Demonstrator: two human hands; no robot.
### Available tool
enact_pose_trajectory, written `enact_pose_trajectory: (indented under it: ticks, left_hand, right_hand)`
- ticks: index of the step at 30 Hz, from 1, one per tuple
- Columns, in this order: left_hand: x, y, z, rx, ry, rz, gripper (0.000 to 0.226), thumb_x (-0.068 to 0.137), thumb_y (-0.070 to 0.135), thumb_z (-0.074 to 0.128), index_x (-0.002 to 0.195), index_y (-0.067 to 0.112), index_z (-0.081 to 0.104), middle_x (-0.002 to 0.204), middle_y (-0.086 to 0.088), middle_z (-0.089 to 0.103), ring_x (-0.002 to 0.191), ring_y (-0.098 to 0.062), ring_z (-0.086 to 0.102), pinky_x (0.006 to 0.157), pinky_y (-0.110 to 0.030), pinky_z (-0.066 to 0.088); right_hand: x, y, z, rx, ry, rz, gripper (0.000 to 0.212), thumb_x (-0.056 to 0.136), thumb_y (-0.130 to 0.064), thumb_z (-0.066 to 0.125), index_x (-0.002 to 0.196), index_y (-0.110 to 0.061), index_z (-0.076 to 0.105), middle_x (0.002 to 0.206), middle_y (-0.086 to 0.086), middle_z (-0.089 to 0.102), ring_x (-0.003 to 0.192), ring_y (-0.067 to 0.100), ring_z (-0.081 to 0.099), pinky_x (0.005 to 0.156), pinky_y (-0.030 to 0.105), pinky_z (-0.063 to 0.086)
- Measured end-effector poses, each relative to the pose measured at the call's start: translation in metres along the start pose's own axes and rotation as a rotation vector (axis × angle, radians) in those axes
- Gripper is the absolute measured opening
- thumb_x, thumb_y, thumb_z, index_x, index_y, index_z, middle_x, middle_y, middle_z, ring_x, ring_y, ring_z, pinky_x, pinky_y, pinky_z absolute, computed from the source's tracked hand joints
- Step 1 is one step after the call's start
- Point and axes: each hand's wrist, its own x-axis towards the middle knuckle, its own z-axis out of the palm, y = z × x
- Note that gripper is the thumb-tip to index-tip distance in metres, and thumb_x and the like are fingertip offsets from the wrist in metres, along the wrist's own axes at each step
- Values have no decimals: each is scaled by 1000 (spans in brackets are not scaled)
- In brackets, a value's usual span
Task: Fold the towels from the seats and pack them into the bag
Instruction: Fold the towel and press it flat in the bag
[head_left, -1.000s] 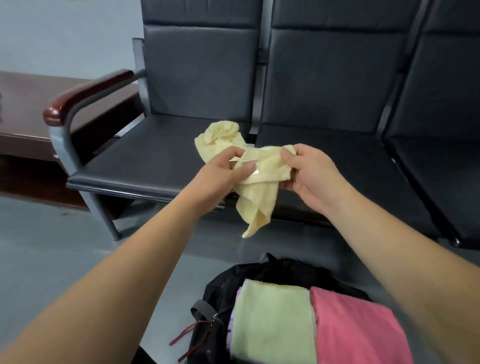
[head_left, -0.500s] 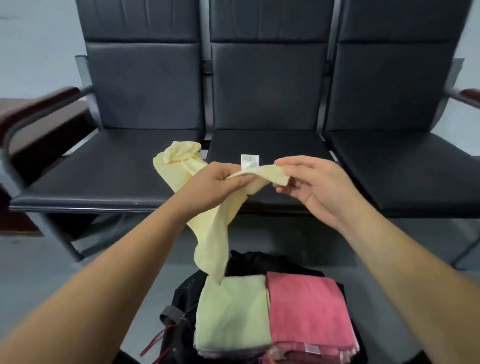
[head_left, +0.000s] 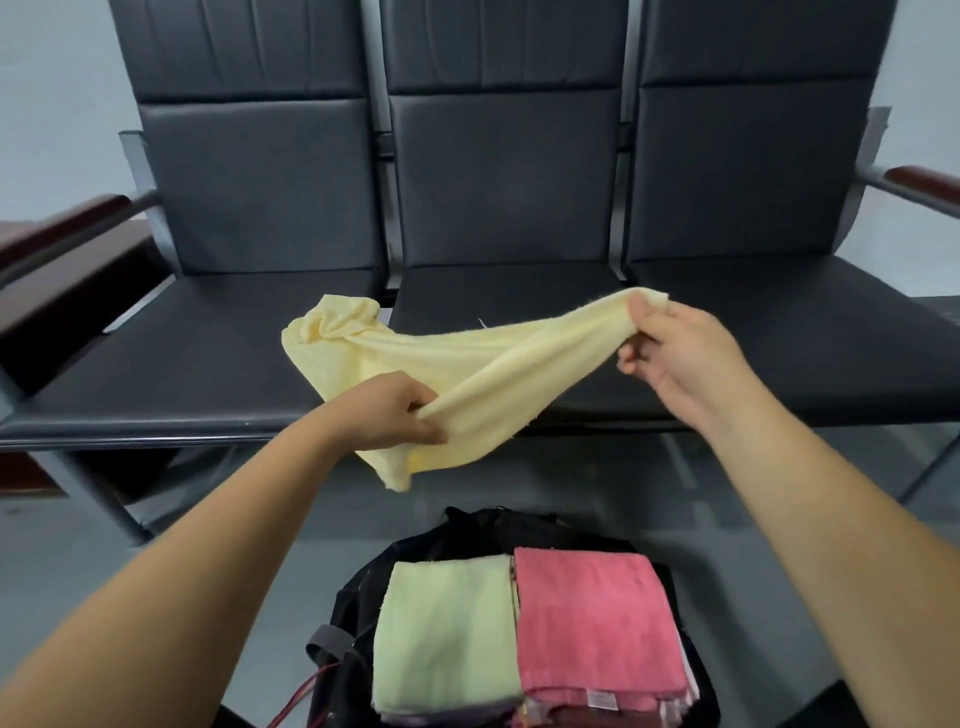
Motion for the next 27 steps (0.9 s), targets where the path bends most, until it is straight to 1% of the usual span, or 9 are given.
enact_pose_trajectory:
  ticks: [4,7,10,14,16,21,22,24,27]
  left_hand:
    - [-8,-20,-10,-151,-11,-47,45,83,37,79,61,18,45,55,14,39,52,-4,36,51,-18,26]
    - [-18,-21,-14,-557,59,9,43,79,47,76,72,10,54,62,11,50,54,-3,47,50,-16,34]
    - [-22,-22,-14,-824,102,-6,52,83,54,69,89,4,58,71,1,53,60,-10,50,51,-19,38]
    - [-21,-31,-25,-376,189,-97,32,97,41,62,80,14,66,74,6,56,69,-11,51,66,-26,39]
    - [-20,-28,-45,-204,271,-124,28,97,39,62,77,20,66,71,6,55,67,-12,49,64,-27,38]
    - [-24,19,-145,67,519,-88,20,98,33,61,91,17,70,79,2,67,71,-14,62,67,-29,48]
    - [-29,33,-169,28,566,-41,19,98,32,61,91,17,71,80,1,68,74,-16,63,70,-30,50]
    - [-45,61,-215,-409,617,152,16,98,24,63,90,14,71,79,0,68,76,-17,62,73,-30,53]
    - [-71,87,-260,-1002,294,489,25,90,25,68,106,6,69,92,-4,68,82,-14,66,77,-26,57]
  right_hand:
    - [13,10,-32,-104,251,44,18,99,-28,66,105,-12,72,91,7,72,62,11,61,61,26,53]
    - [14,22,-39,-162,232,86,18,98,-27,67,105,-11,72,92,9,74,65,13,65,61,26,54]
    - [6,21,-38,-2,165,99,16,99,-25,66,105,-11,72,86,6,74,65,14,66,59,27,53]
    - [1,17,-35,-140,116,50,18,98,-22,67,105,-7,73,85,13,73,65,17,64,59,29,52]
    - [1,5,-28,-253,124,37,18,97,-22,69,105,-6,74,92,19,74,69,20,66,64,32,53]
    - [18,-79,3,-19,144,-85,9,96,-12,68,97,-3,69,103,18,73,80,21,74,72,26,60]
    - [21,-105,10,25,116,-130,8,96,-11,67,97,-2,69,103,17,73,83,21,74,73,25,60]
    - [15,-159,22,133,-2,-217,10,97,-12,65,100,-2,69,97,10,73,83,20,72,71,26,58]
    - [-12,-220,29,235,-303,-231,14,96,-24,64,101,-11,66,79,0,63,64,10,57,60,23,50]
